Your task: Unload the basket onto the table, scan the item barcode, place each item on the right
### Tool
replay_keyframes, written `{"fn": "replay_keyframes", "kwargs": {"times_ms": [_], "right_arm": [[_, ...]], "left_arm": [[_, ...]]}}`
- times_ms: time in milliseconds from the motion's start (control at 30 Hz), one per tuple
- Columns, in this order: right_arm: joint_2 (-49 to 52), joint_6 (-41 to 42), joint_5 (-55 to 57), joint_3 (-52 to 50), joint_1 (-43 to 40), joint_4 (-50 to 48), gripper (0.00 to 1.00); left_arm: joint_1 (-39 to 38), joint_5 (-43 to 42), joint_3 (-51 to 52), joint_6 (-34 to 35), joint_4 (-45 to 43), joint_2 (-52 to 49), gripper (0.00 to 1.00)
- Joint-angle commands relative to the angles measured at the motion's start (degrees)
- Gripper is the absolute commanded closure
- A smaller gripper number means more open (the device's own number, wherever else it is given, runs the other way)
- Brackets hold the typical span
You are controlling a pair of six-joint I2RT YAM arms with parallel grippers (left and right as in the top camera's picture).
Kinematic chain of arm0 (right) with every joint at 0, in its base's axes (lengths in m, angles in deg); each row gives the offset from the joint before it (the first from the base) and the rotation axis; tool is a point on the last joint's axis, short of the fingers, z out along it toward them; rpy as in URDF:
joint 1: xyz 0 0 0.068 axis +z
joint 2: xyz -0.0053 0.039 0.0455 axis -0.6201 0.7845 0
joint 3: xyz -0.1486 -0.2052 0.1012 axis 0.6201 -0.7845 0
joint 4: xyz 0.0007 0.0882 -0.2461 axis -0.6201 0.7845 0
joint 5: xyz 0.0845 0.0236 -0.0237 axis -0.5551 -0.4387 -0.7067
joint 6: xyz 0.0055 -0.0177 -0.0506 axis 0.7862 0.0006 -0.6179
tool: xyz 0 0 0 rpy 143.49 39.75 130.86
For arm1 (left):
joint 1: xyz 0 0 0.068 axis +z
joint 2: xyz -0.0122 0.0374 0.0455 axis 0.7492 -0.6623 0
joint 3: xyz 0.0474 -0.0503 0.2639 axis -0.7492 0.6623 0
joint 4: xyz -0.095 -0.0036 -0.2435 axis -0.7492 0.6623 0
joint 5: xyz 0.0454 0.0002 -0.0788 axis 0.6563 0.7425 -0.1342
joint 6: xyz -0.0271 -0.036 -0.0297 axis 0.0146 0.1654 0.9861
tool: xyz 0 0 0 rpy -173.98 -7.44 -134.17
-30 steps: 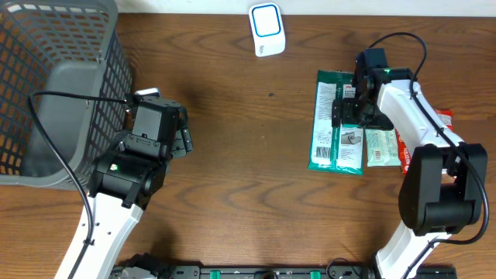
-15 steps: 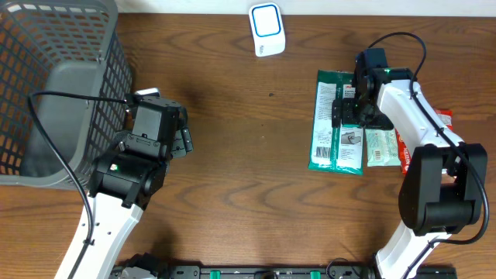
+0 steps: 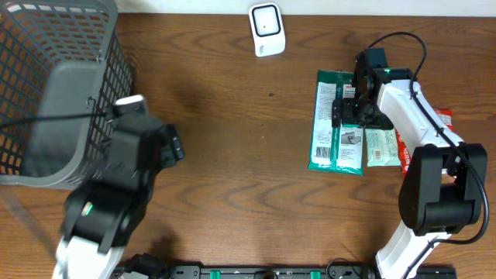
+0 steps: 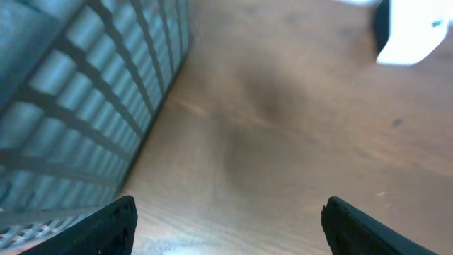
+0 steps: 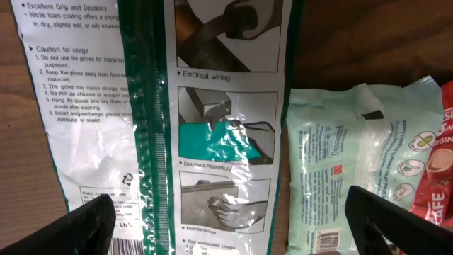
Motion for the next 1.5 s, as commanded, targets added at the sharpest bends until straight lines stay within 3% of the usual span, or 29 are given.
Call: {"fn": "replay_keyframes", "kwargs": {"times_ms": [0, 233, 600, 767, 867, 967, 1233, 1400, 1467], "right_arm": [[0.3, -0.4, 0.5, 1.2, -0.2, 0.0, 0.01], [0.3, -0.4, 0.5, 1.2, -0.2, 0.0, 0.01], [0.3, -0.4, 0.5, 1.2, -0.2, 0.0, 0.01], [0.3, -0.4, 0.5, 1.2, -0.2, 0.0, 0.01], [0.3, -0.4, 0.5, 1.2, -0.2, 0.0, 0.01], [0.3, -0.4, 0.5, 1.2, -0.2, 0.0, 0.01], [0.3, -0.4, 0.5, 1.2, -0.2, 0.0, 0.01], [0.3, -0.4, 0.5, 1.2, -0.2, 0.0, 0.01], [0.3, -0.4, 0.5, 1.2, -0.2, 0.0, 0.01]], "left_arm": [[3.0, 0.6, -0.5, -0.5, 0.3, 10.5, 0.15], [11.3, 0.6, 2.3, 2.4, 0.5, 25.0, 0.15], [12.0, 0.5, 13.4, 2.5, 1.6, 44.0, 0.15], [12.0, 0.5, 21.9, 6.6, -1.0, 50.8, 0.15], [12.0, 0.5, 27.0, 7.4, -8.4, 53.2, 0.15], [12.0, 0.2, 34.1, 7.4, -24.1, 54.2, 0.15], [12.0, -7.3, 48.1, 7.4, -53.5, 54.2, 0.15], [12.0, -11.8, 57.8, 7.4, -66.1, 54.2, 0.15], [12.0, -11.8, 60.0, 8.2, -66.7, 54.2, 0.15]]}}
